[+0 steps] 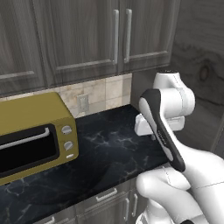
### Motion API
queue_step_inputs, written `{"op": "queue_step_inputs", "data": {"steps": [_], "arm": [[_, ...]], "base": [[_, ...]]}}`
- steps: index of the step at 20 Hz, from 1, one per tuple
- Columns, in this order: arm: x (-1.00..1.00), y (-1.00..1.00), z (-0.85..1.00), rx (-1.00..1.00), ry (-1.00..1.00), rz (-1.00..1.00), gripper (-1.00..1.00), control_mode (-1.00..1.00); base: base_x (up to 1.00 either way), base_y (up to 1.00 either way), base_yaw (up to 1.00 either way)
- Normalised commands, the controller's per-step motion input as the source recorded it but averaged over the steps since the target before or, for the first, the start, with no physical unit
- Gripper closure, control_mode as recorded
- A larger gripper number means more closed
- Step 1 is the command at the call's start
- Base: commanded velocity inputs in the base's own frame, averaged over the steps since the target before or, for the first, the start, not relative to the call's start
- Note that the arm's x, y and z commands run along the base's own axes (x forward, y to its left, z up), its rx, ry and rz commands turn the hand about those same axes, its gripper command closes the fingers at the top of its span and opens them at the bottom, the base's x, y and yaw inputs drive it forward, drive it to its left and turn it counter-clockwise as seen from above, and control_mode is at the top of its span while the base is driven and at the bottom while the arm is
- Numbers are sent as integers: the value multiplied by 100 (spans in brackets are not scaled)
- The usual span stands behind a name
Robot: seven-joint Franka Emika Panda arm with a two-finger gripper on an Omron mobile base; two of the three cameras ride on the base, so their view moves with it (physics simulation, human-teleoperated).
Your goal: Retrieve the butter from the fridge and place it on a plate on the dining table. Then retrieve the butter knife by the fridge and place it near the plate.
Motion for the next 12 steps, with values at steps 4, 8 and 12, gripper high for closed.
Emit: {"op": "queue_step_inputs", "data": {"steps": [4,8,12], "arm": [[-74,-5,0,-1,0,1,100,-100],[-38,-9,0,0,0,3,100,-100],[0,0,-1,0,1,0,100,-100]], "base": [[0,0,0],[0,0,0],[0,0,0]]}}
